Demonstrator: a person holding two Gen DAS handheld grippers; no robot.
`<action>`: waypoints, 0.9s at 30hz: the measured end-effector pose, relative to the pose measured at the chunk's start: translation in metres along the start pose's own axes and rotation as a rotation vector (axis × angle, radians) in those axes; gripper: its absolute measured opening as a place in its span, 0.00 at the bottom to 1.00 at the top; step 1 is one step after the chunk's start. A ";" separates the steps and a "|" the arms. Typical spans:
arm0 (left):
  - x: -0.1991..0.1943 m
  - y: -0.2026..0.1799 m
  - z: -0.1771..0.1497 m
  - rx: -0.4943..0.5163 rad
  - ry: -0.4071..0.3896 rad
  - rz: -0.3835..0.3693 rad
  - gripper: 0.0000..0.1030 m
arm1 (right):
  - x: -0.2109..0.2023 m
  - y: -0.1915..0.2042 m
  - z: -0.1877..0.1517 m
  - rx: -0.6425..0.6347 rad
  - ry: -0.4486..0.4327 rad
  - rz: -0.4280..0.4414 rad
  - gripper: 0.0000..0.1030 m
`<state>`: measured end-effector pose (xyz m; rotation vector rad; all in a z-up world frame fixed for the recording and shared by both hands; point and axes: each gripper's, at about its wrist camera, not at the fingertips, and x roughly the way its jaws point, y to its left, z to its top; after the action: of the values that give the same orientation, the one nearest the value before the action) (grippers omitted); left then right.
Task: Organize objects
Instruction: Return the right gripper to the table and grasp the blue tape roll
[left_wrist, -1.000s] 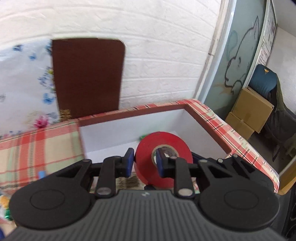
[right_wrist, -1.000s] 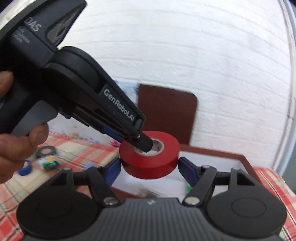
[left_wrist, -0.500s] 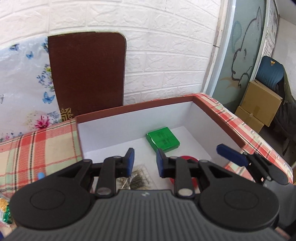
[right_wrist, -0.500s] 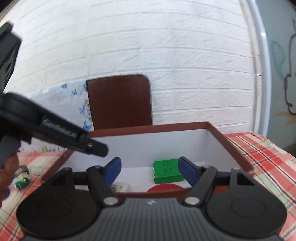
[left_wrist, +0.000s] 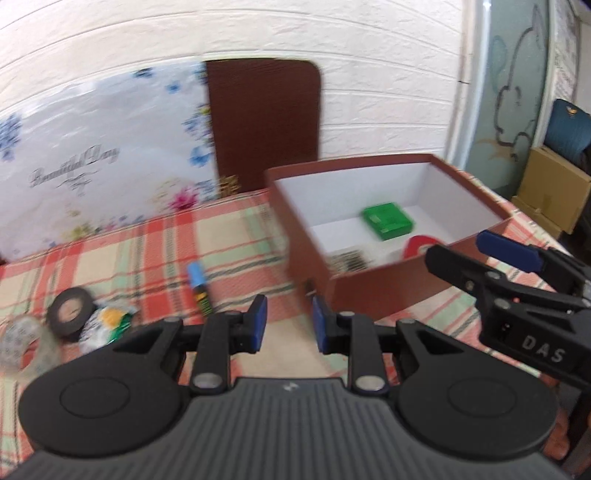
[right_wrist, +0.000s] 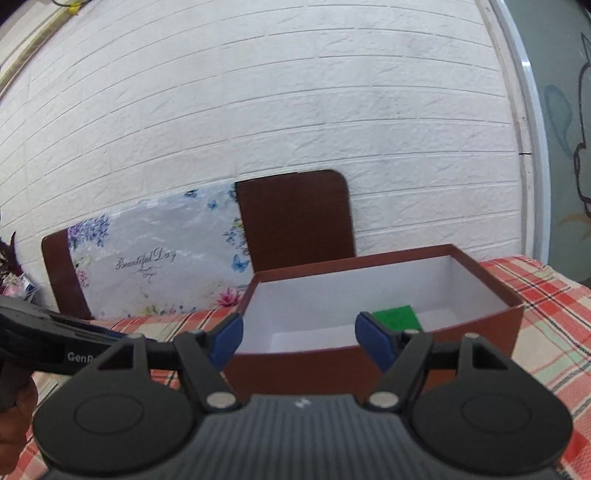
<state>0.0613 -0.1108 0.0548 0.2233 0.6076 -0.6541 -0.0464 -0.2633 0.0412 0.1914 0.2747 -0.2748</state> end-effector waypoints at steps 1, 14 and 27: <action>-0.002 0.009 -0.005 -0.008 0.001 0.025 0.28 | 0.000 0.009 -0.002 -0.012 0.014 0.017 0.68; -0.022 0.105 -0.059 -0.171 0.021 0.210 0.28 | 0.012 0.105 -0.027 -0.178 0.133 0.145 0.67; -0.036 0.215 -0.135 -0.433 0.033 0.385 0.30 | 0.048 0.167 -0.062 -0.256 0.293 0.270 0.67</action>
<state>0.1122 0.1259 -0.0310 -0.0557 0.6998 -0.1389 0.0319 -0.1028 -0.0066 0.0132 0.5653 0.0596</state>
